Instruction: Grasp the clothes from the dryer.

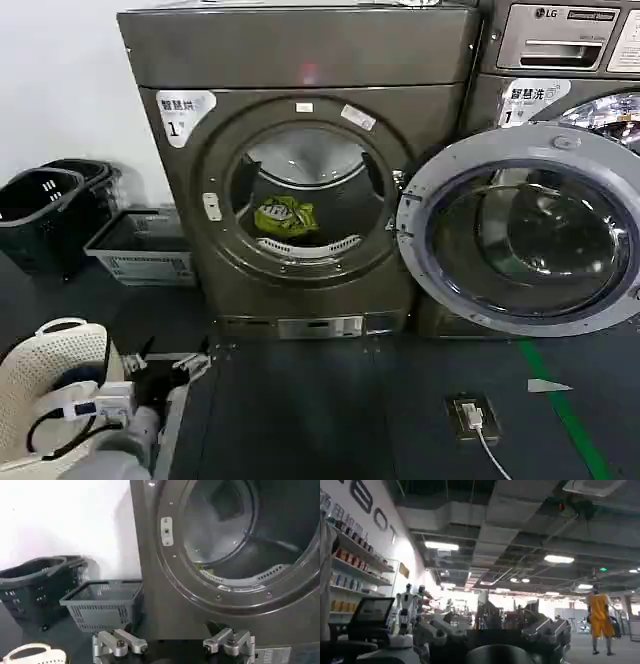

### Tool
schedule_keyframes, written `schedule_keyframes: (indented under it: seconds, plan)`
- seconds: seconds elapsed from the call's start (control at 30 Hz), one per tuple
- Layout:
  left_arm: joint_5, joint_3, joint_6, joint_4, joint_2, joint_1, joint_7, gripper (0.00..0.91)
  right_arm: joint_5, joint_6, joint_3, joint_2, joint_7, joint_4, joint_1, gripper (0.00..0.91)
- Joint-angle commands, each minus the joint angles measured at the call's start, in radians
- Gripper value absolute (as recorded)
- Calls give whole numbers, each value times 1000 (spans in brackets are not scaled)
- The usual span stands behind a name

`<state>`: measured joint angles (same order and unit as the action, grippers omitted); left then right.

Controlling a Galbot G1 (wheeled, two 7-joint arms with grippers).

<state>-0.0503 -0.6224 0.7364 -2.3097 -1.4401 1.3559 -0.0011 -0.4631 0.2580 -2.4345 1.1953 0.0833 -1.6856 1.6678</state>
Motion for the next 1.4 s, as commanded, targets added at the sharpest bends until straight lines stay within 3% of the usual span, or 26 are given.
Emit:
schedule_keyframes:
  seconds: [0.03, 0.1, 1.4]
  plan:
    - [1, 3, 49, 2, -1, 0, 0, 907, 0, -55, 25, 0, 25, 18, 1, 907]
    - [1, 4, 49, 2, -1, 0, 0, 907, 3, -120, 40, -1, 25, 35, -5, 907]
    - [-23, 8, 49, 12, 5, -7, -23, 907, -4, -116, 54, 1, 32, 42, -15, 907]
